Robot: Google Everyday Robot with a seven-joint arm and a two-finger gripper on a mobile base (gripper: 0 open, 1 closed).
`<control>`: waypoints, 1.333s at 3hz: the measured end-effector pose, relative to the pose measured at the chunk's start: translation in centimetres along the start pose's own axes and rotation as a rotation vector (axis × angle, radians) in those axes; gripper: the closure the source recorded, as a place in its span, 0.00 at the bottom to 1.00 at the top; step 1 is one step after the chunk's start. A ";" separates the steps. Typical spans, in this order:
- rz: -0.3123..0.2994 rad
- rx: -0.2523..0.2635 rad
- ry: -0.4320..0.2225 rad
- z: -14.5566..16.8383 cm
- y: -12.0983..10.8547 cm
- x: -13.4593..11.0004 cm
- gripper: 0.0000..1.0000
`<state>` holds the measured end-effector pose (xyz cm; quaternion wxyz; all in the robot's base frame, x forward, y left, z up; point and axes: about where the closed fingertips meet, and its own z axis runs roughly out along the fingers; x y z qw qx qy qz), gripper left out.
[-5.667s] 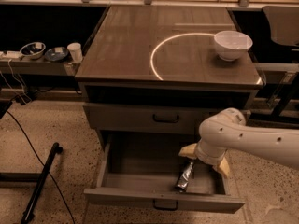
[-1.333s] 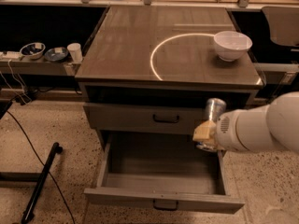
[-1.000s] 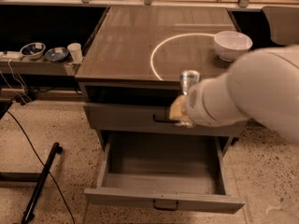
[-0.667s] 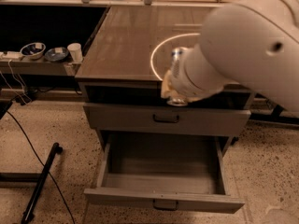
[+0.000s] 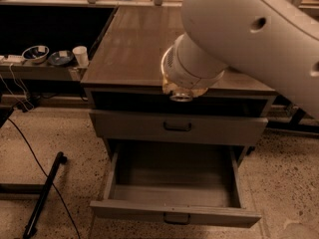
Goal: Pick redbull can from middle drawer and place on counter
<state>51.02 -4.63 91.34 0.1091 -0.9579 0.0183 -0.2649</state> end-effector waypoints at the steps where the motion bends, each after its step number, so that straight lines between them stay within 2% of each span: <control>1: 0.056 -0.017 -0.025 2.4 2.0 3.2 1.00; 2: 0.167 0.017 -0.063 7.6 3.7 7.9 1.00; 3: 0.291 0.036 -0.095 13.4 5.4 11.1 1.00; 4: 0.330 0.042 -0.114 15.2 5.5 12.4 0.82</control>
Offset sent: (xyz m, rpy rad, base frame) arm 0.2040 -0.0435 -0.0642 0.2420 0.1776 -0.2227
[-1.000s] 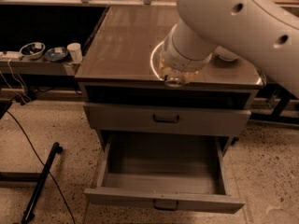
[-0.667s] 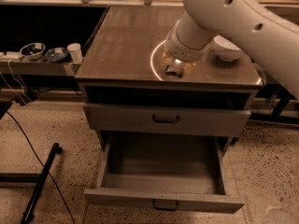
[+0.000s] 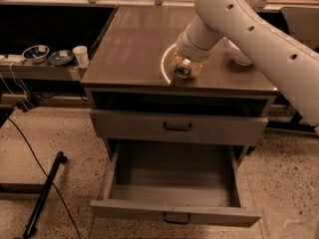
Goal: Pick redbull can from middle drawer and place on counter
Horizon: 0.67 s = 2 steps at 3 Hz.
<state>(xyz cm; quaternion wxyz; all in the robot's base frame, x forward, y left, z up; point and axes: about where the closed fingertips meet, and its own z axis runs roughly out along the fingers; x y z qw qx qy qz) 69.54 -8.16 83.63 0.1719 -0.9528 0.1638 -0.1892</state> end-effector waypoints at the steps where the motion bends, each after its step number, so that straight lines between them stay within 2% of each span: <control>1: 0.000 0.000 0.000 -0.3 -0.1 0.1 0.59; 2: 0.000 0.000 0.000 -0.3 -0.1 0.1 0.36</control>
Offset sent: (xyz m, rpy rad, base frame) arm 0.0000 0.0000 0.0033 0.0000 0.0000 0.0000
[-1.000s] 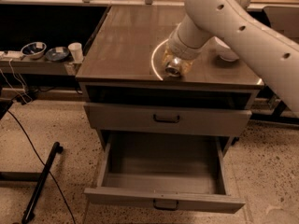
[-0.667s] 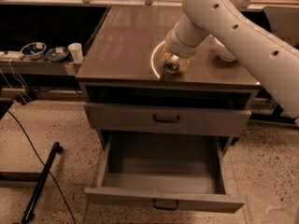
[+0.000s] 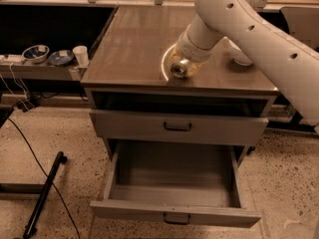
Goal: Pick redbull can from middle drawer and place on counter
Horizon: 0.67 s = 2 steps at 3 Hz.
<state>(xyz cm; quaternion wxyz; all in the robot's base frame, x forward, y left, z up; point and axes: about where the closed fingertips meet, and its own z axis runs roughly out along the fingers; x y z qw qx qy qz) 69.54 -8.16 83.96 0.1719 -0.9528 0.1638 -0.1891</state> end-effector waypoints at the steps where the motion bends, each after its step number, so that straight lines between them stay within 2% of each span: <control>1: 0.000 0.000 0.000 0.0 0.0 0.0 0.13; 2: 0.000 0.000 0.000 0.0 0.0 0.0 0.00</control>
Offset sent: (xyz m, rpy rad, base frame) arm 0.0000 0.0000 0.0000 0.0000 0.0000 0.0000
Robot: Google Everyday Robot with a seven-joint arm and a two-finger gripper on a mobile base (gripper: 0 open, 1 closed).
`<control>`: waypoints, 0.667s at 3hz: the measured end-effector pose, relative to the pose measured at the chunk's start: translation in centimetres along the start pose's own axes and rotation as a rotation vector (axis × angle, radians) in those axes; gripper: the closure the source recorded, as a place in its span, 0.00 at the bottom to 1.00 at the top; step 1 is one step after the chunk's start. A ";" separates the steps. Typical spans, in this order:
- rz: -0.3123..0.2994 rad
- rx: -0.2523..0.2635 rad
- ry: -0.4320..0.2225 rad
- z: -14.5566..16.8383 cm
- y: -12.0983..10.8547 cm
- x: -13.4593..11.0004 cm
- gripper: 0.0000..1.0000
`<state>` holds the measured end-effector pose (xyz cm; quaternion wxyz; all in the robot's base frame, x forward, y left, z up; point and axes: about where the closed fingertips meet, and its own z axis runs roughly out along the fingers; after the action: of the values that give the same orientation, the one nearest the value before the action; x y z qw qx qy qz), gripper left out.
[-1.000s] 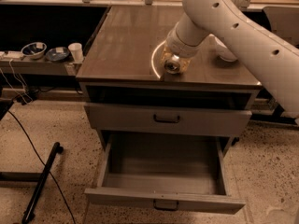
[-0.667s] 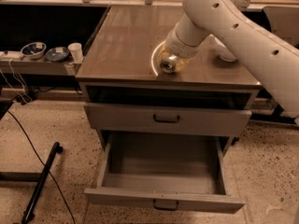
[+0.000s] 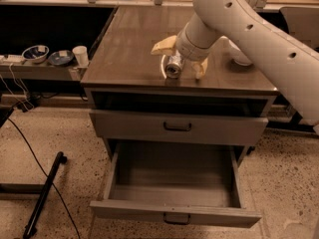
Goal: Pick redbull can from middle drawer and place on counter
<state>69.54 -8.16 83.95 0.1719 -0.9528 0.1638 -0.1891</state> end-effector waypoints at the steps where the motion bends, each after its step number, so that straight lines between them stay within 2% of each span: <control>1: 0.000 0.000 0.000 -0.2 -0.1 0.1 0.00; 2: 0.012 -0.019 0.001 -2.1 -1.2 1.6 0.00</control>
Offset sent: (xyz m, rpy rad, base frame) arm 0.0238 -0.0038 0.0863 -0.0354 0.0232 -0.0533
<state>70.35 -8.20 86.72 0.1637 -0.9534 0.1713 -0.1868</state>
